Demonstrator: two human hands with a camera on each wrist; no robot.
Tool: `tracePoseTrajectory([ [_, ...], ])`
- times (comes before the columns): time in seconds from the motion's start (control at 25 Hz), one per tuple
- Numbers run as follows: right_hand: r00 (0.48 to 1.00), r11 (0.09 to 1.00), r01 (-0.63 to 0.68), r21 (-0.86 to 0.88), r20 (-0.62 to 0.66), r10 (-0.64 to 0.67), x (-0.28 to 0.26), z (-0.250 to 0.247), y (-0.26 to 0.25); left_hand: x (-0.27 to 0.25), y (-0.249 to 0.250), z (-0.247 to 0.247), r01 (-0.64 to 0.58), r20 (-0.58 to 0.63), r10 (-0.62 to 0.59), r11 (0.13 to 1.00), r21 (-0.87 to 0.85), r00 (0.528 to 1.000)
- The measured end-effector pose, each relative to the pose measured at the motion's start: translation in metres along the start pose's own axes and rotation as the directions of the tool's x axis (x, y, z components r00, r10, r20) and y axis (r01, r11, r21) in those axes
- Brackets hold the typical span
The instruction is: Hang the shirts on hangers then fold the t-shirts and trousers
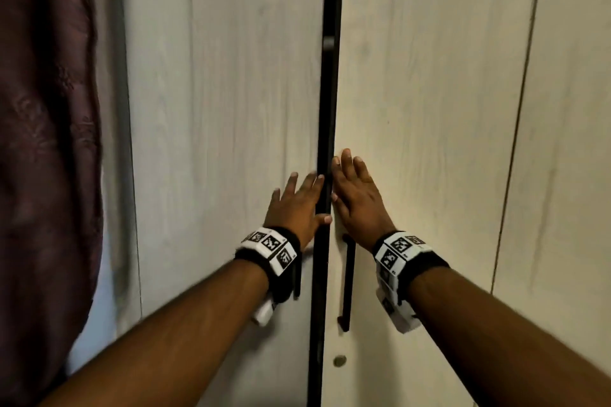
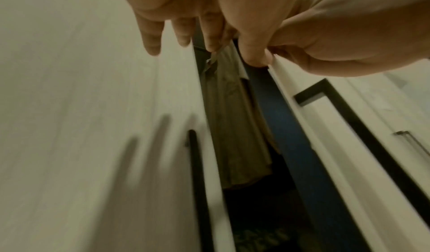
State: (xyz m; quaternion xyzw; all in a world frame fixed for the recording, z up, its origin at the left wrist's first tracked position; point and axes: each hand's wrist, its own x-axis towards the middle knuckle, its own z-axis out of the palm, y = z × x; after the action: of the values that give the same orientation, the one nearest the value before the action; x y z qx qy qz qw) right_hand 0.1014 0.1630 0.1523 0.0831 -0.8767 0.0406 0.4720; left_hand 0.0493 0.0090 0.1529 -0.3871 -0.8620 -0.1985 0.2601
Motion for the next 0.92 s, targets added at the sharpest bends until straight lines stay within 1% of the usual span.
tracePoseTrajectory([
  [0.04,1.0,0.998,-0.005,-0.056,0.008,0.006,0.006,0.012,0.007,0.015,-0.01,0.004,0.044,0.016,-0.046,0.993,0.107,0.999],
  [0.08,1.0,0.995,-0.006,-0.102,0.02,0.008,0.011,0.022,0.014,0.028,-0.019,0.009,0.093,0.036,-0.101,0.983,0.16,0.994],
  [0.16,0.999,0.987,0.005,-0.16,0.053,0.003,0.019,0.039,0.024,0.043,-0.032,0.024,0.152,0.094,-0.168,0.977,0.152,0.981],
  [0.24,0.998,0.981,0.008,-0.196,0.062,0.005,0.027,0.057,0.035,0.049,-0.04,0.041,0.164,0.119,-0.181,0.977,0.136,0.976],
  [0.4,0.999,0.946,-0.045,-0.322,-0.025,0.039,0.035,0.095,0.048,0.052,-0.044,0.062,0.172,0.021,-0.181,0.962,0.213,0.983],
  [0.48,0.998,0.918,-0.052,-0.393,-0.064,0.029,0.034,0.099,0.048,0.051,-0.041,0.063,0.174,-0.003,-0.178,0.955,0.239,0.984],
  [0.52,0.998,0.91,-0.046,-0.412,-0.059,0.024,0.035,0.098,0.048,0.052,-0.04,0.063,0.178,-0.007,-0.182,0.953,0.247,0.983],
  [0.72,0.997,0.891,-0.068,-0.449,-0.064,0.044,0.037,0.09,0.042,0.051,-0.038,0.056,0.171,-0.009,-0.175,0.949,0.264,0.985],
  [0.8,0.998,0.889,-0.069,-0.453,-0.031,0.062,0.039,0.09,0.039,0.051,-0.038,0.055,0.172,0.0,-0.177,0.954,0.245,0.984],
  [0.88,0.995,0.889,-0.09,-0.449,0.002,0.102,0.039,0.084,0.033,0.047,-0.034,0.049,0.175,0.047,-0.191,0.955,0.24,0.98],
  [0.92,0.992,0.892,-0.093,-0.442,0.041,0.123,0.037,0.077,0.03,0.043,-0.033,0.046,0.17,0.071,-0.192,0.957,0.235,0.979],
])
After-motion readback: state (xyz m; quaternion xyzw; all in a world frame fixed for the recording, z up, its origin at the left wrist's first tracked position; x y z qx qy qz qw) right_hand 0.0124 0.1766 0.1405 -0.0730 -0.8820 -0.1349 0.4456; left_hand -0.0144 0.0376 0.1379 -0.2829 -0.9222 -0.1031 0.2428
